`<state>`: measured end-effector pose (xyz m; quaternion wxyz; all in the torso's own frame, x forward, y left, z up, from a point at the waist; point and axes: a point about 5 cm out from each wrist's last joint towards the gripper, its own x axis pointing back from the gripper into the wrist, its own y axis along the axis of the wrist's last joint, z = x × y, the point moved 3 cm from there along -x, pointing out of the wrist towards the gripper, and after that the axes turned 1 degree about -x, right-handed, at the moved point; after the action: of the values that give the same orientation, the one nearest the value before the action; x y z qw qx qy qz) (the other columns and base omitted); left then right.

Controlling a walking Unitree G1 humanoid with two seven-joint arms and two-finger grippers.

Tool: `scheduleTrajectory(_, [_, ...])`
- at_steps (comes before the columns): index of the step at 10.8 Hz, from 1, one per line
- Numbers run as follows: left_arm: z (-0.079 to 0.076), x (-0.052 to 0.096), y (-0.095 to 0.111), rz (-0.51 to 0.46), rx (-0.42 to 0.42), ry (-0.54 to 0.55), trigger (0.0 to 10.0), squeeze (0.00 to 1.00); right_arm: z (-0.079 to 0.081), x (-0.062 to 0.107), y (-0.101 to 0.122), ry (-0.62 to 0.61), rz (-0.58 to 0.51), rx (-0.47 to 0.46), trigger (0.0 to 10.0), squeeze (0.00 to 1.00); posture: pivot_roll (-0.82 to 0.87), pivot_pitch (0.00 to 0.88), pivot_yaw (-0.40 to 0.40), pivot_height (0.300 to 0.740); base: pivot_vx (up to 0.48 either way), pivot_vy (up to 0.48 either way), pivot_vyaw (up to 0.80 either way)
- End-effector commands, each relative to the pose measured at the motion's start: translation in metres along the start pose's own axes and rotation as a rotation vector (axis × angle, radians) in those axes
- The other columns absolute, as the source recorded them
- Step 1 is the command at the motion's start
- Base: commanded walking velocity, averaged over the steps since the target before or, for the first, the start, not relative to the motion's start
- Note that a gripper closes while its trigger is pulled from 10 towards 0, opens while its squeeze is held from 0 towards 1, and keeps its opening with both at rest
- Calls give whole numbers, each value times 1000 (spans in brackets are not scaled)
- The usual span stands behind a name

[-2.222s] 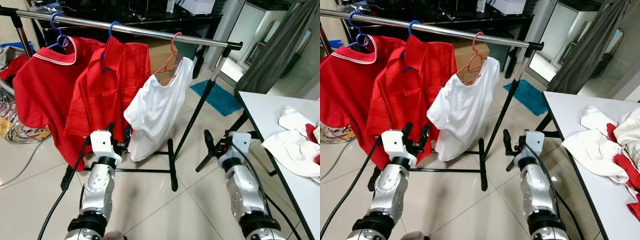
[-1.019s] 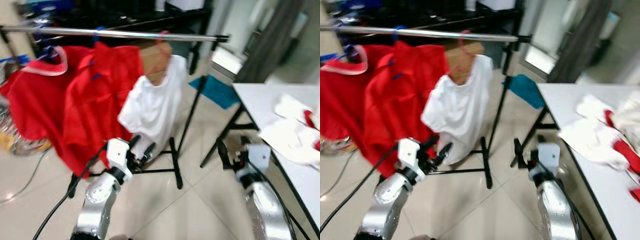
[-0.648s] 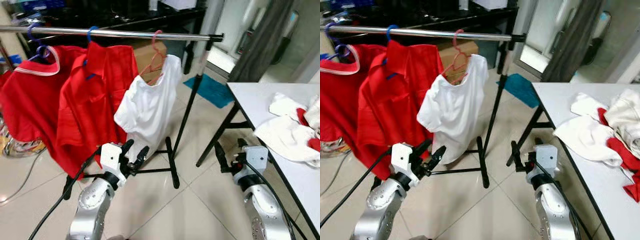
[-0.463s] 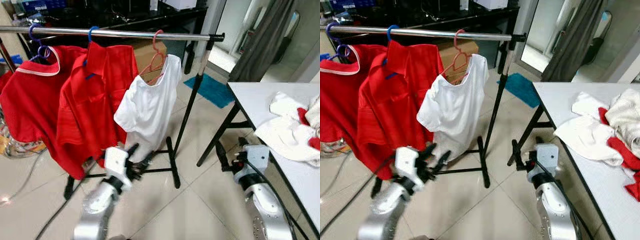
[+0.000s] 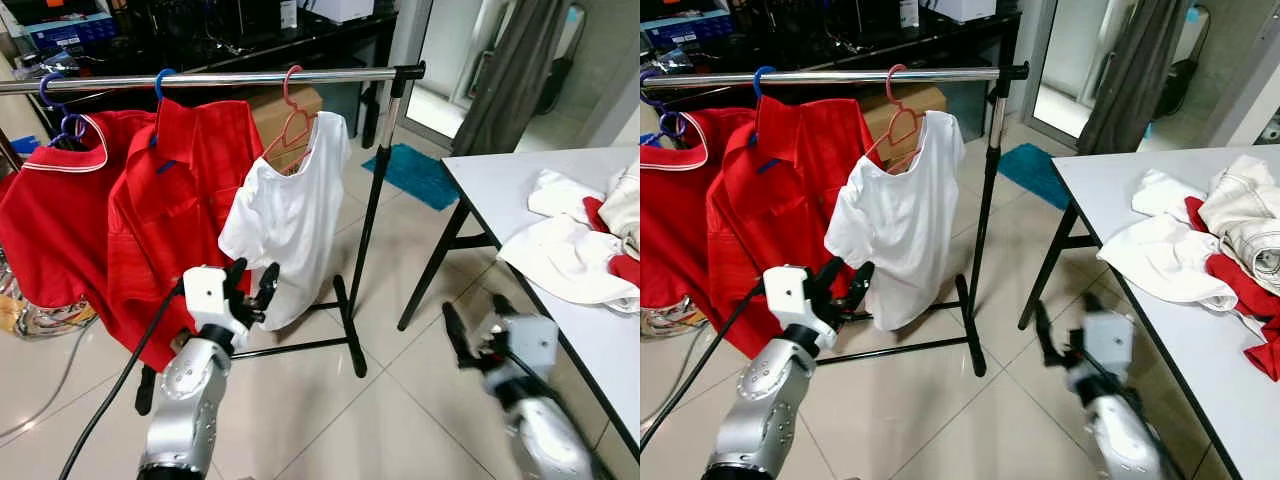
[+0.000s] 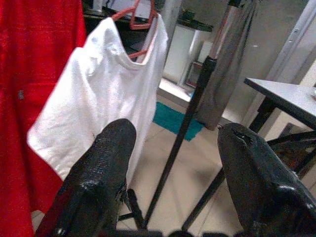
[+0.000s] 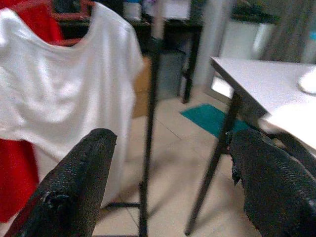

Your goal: Hang hanger

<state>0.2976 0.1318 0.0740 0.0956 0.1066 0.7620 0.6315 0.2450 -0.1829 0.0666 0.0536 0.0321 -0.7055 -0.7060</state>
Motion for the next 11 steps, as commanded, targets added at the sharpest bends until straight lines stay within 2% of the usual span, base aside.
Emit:
scheduleTrajectory(1, [-4,-3,-2,11,-11,-27,10000,0,3,-5,10,18,-27,13,10000,0,-126,0,3,740,0,0,0])
scheduleTrajectory(2, [-12,-10,1,-11,-41,-28,10000,0,-1,-17,14,7,-37,15,10000,0,-115,0,-8,740,0,0,0])
scheduleTrajectory(4, [-14,-9,1,-17,-28,-35,10000,0,0,-27,18,23,-58,32,10000,0,-92,0,-22,740,0,0,0])
scheduleTrajectory(7, [-11,3,-4,-13,-32,-15,10000,0,23,-52,30,154,-102,72,10000,0,-3,0,-63,740,0,0,0])
scheduleTrajectory(8, [-17,13,-7,-5,-42,-41,10000,0,30,-60,34,210,-108,79,10000,0,35,0,-81,740,0,0,0])
scheduleTrajectory(9, [-20,19,-8,-3,-51,-62,10000,0,31,-55,30,241,-92,81,10000,0,57,0,-94,740,0,0,0])
scheduleTrajectory(11, [-21,32,0,7,-68,-124,10000,0,25,-33,22,249,-59,83,10000,0,50,0,-98,740,0,0,0])
